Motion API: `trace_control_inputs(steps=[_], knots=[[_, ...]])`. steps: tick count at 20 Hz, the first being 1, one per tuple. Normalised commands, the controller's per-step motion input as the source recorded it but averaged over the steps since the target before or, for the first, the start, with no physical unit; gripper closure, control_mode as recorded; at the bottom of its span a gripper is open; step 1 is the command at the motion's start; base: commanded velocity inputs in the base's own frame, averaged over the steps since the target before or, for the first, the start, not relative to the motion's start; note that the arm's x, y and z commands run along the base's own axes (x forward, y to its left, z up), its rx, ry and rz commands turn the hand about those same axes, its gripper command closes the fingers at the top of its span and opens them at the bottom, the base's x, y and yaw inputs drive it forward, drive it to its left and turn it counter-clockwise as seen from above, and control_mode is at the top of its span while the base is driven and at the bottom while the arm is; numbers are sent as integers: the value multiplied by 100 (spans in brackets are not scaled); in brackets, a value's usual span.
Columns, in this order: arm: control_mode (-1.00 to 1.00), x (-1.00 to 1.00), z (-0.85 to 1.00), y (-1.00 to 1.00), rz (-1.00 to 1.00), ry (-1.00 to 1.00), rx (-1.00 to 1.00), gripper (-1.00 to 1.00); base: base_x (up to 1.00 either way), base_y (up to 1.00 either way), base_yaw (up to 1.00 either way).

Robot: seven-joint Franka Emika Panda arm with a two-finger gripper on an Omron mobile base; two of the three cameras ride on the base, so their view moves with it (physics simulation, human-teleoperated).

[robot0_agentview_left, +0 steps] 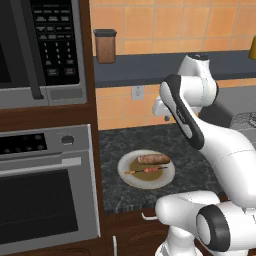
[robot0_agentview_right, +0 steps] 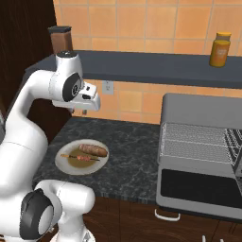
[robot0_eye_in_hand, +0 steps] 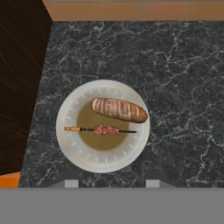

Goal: Pick up the kebab skewer and baguette bread, and place them inside the toaster oven. Close the toaster oven door and start by setting the timer.

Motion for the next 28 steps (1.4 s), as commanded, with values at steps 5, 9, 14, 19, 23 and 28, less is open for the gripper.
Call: trace_control_inputs(steps=[5,9,14,19,23,28], knots=[[-100,-41,-15,-7,2,-5,1,-100,0,0,0],[-100,-51,-58,-29,33,-13,1,-100,0,0,0],[-100,15,-65,0,44,-1,0,-100,0,0,0],[-100,49,-66,22,8,3,-4,-100,0,0,0],[-100,66,-68,9,10,4,-4,-100,0,0,0],[-100,40,-67,0,19,10,0,-100,0,0,0]])
